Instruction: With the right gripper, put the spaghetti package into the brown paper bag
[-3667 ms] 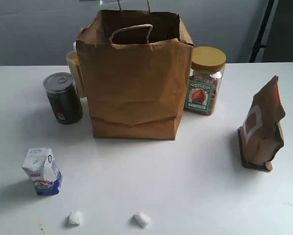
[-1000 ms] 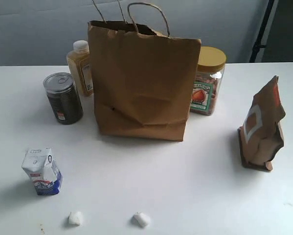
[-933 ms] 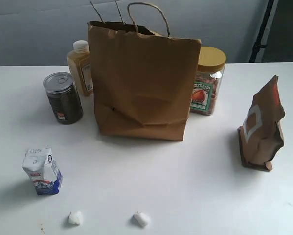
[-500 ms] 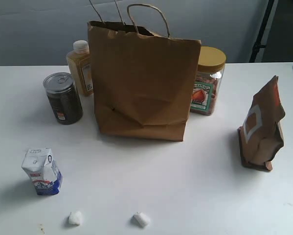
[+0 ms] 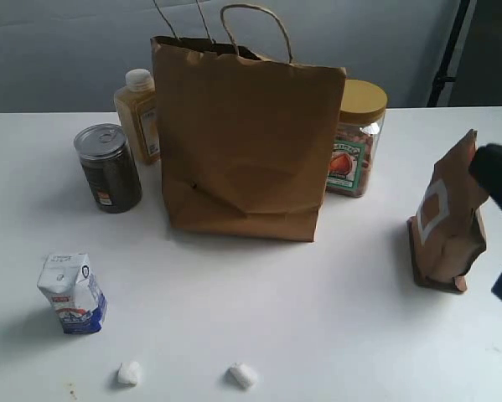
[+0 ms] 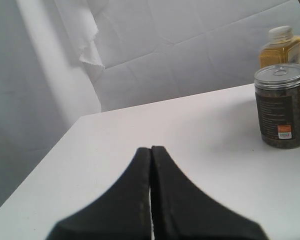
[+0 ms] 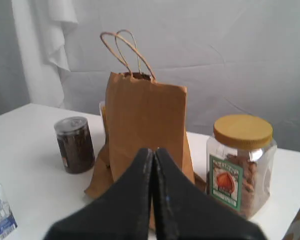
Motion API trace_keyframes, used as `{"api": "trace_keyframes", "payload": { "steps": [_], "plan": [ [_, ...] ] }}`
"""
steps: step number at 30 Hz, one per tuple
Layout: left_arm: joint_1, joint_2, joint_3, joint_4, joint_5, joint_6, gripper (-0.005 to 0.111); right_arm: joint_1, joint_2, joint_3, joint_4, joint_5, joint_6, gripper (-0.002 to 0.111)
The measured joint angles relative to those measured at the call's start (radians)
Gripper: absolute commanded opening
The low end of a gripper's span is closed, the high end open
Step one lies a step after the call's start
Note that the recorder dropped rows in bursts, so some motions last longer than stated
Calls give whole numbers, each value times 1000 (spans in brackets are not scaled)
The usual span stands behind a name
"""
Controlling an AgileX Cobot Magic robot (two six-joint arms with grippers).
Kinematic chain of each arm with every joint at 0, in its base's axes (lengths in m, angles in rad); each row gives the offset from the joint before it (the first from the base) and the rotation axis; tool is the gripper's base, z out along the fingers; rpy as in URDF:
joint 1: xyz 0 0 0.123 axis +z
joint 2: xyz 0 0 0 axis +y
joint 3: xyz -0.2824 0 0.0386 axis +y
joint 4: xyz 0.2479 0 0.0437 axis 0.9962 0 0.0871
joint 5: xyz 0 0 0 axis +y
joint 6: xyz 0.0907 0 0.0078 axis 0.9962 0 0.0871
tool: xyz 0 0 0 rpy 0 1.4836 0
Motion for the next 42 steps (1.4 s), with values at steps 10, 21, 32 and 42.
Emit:
{"api": "trace_keyframes", "payload": {
  "steps": [10,21,32,42],
  "plan": [
    [0,0,0,0,0,0,0,0,-46,176,-171,-199,163,0],
    [0,0,0,0,0,0,0,-133,-76,302,-300,-341,304,0],
    [0,0,0,0,0,0,0,-369,-333,302,-649,-62,567,0],
    [0,0,0,0,0,0,0,-457,-602,302,-730,295,617,0]
  ]
}}
